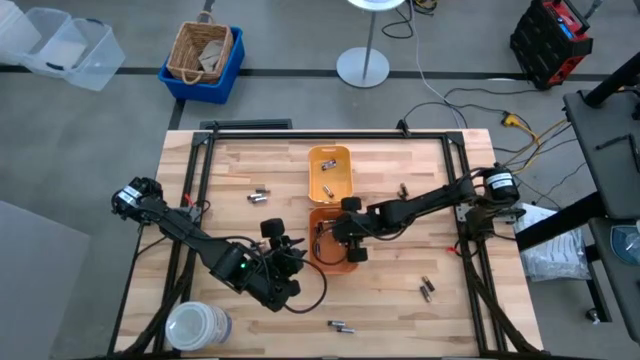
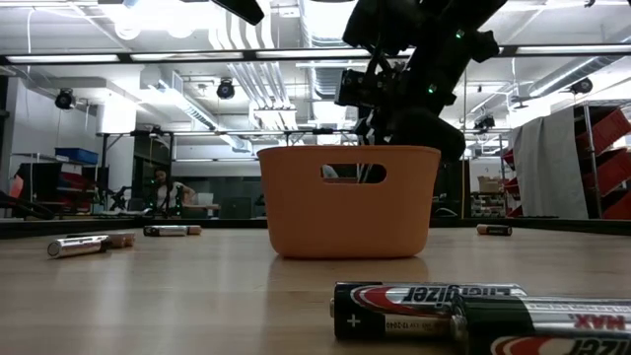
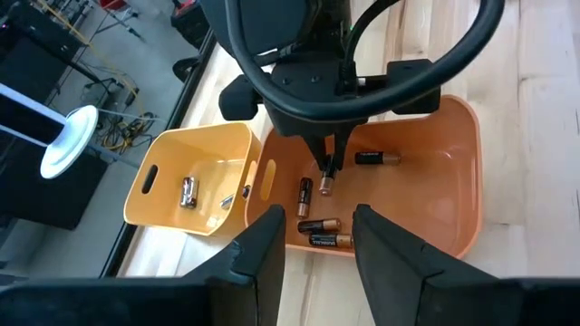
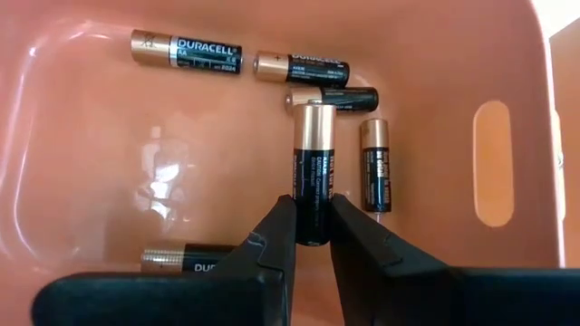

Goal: Sort batteries
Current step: Put the black battery into the orange bin, then put the silver battery into the yellow bin

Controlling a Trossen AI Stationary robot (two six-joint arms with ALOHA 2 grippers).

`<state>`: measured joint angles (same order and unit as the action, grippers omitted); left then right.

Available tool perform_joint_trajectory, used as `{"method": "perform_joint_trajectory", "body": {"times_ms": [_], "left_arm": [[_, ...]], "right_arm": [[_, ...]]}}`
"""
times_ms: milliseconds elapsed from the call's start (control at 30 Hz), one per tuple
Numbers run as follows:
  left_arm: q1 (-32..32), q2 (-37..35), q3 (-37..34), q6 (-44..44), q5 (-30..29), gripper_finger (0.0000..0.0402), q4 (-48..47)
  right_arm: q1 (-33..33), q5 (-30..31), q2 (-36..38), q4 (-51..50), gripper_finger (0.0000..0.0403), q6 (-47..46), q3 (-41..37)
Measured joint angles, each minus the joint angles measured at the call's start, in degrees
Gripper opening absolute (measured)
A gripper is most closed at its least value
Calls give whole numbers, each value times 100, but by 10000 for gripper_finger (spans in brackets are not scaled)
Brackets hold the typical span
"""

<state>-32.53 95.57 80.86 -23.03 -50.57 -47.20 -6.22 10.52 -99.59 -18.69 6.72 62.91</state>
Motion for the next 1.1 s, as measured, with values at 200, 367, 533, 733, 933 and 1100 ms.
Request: {"method": "perform_joint_trajectory", "body": {"times_ms": [200,367,533,733,933,1100], "left_arm": [[2,0,0,0,0,111,0],[2,0,0,0,1,111,0],[2,0,0,-4,2,111,0],[2,0,0,-13,2,111,0],[2,0,0,-17,2,111,1],[2,0,0,-20,2,111,2]], "right_arm": [[0,0,0,10,55,-2,5],[4,2,2,12,72,37,5],[4,2,2,12,83,37,5],[4,2,4,17,83,35,5],[0,2,4,19,66,-50,3],[0,2,4,40,59,-12,3]]}}
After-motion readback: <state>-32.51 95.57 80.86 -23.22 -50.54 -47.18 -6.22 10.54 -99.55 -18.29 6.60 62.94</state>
